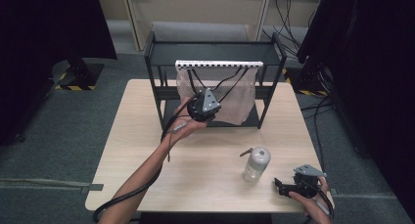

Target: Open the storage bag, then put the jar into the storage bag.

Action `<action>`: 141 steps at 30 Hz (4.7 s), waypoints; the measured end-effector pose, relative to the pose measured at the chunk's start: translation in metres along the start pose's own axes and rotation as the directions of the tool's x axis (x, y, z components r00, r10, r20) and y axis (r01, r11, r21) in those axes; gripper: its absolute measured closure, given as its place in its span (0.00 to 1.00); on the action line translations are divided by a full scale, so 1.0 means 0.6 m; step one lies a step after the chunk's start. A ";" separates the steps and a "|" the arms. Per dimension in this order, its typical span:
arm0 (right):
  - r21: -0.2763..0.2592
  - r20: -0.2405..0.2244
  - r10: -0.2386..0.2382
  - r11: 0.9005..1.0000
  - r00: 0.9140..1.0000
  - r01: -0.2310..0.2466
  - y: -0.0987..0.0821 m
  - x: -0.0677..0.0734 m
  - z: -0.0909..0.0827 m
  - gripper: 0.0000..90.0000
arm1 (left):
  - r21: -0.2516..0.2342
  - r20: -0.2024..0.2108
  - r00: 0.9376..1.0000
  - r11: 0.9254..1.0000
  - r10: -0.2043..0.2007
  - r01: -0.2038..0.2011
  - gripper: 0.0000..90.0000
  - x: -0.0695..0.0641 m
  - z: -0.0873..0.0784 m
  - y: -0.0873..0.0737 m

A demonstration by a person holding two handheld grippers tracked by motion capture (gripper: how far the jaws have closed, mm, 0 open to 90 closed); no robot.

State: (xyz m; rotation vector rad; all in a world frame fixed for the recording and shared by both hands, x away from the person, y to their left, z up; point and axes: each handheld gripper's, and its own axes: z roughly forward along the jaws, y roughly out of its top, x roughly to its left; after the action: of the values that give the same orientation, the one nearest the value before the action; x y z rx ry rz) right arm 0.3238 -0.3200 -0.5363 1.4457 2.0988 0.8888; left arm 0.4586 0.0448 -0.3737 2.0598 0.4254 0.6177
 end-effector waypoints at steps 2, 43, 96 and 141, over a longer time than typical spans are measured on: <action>0.000 0.000 0.000 1.000 1.000 0.000 0.000 0.000 0.000 0.00 | -0.012 0.031 0.999 1.000 -0.018 0.019 0.85 0.001 -0.007 0.001; 0.000 0.003 0.004 1.000 1.000 -0.004 0.000 -0.002 0.000 0.00 | -0.082 0.173 0.981 0.991 -0.088 0.104 0.80 0.002 -0.040 0.005; -0.248 -0.217 -0.205 0.957 0.954 0.149 0.075 0.097 -0.078 0.09 | -0.084 0.191 0.980 0.993 -0.062 0.079 0.75 -0.003 -0.043 0.013; -0.333 -0.275 -0.204 0.937 0.939 0.106 0.127 0.121 -0.064 0.33 | -0.094 0.191 0.980 0.993 -0.051 0.070 0.73 -0.007 -0.044 0.012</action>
State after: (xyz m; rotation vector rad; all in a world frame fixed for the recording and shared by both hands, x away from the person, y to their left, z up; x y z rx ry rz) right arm 0.3214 -0.2431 -0.4548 1.0120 2.1251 1.3823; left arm 0.4403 0.0566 -0.3566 1.9808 0.3385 0.3949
